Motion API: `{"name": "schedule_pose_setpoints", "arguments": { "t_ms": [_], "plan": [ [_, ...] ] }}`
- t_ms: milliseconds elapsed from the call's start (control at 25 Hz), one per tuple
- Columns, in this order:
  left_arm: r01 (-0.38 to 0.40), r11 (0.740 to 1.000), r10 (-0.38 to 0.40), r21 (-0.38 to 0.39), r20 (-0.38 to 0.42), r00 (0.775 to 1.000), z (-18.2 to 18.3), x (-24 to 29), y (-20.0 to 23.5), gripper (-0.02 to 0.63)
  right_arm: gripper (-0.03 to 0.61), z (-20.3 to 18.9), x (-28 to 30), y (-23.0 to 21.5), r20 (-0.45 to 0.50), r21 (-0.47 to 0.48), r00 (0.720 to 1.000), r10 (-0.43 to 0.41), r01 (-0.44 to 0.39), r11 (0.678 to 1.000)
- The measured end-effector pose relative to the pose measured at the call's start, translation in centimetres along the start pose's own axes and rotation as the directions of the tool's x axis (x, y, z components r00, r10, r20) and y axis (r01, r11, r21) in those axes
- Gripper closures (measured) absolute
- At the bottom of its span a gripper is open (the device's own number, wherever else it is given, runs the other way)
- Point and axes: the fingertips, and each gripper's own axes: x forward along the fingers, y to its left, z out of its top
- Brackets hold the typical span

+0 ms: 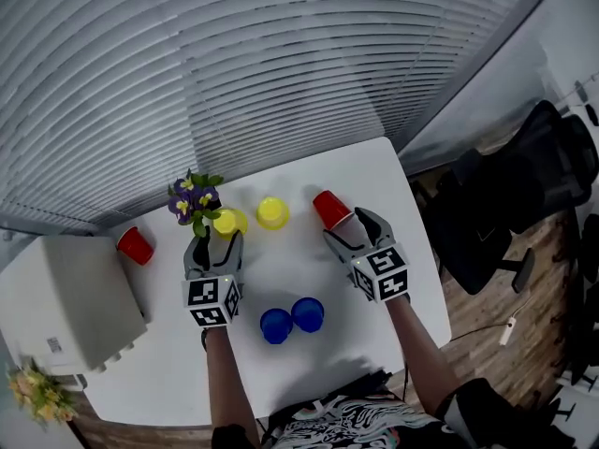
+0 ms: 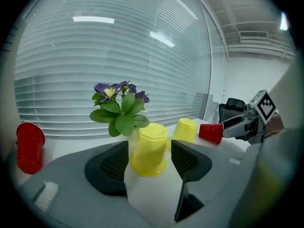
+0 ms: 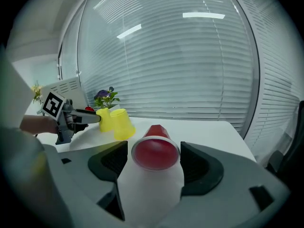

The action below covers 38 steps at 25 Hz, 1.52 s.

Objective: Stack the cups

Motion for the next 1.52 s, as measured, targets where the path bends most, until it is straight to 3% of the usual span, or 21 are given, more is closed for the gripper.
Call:
{"name": "schedule_pose_setpoints", "arguments": {
  "t_ms": [120,240,1000,1520],
  "plan": [
    [0.001,1.000,0.000,0.027,-0.007,1.000,0.1,0.8,-0.4,0.348,0.246,-0.2,0.3,-0.1,0.004,-0.001,1.000,-0.005,0.005,1.000],
    [-0.004,0.998,0.005,0.055,-0.018,1.000,-0.2,1.1,-0.6,0.405,0.253,-0.3,0.4,-0.2,0.010,-0.007,1.000,-0.024,0.024,1.000],
    [0.027,0.998,-0.025,0.064,-0.033,0.999,-0.5,-2.5,-2.6,0.405,0.256,-1.8,-3.5,0.7,0.008,0.024,0.999,-0.044,0.044,0.999],
    [0.014,0.997,-0.009,0.073,-0.068,0.998,-3.5,-8.9,-3.9,0.405,0.256,-4.9,-7.7,2.6,-0.010,0.048,0.998,-0.063,0.063,0.997]
  ]
}}
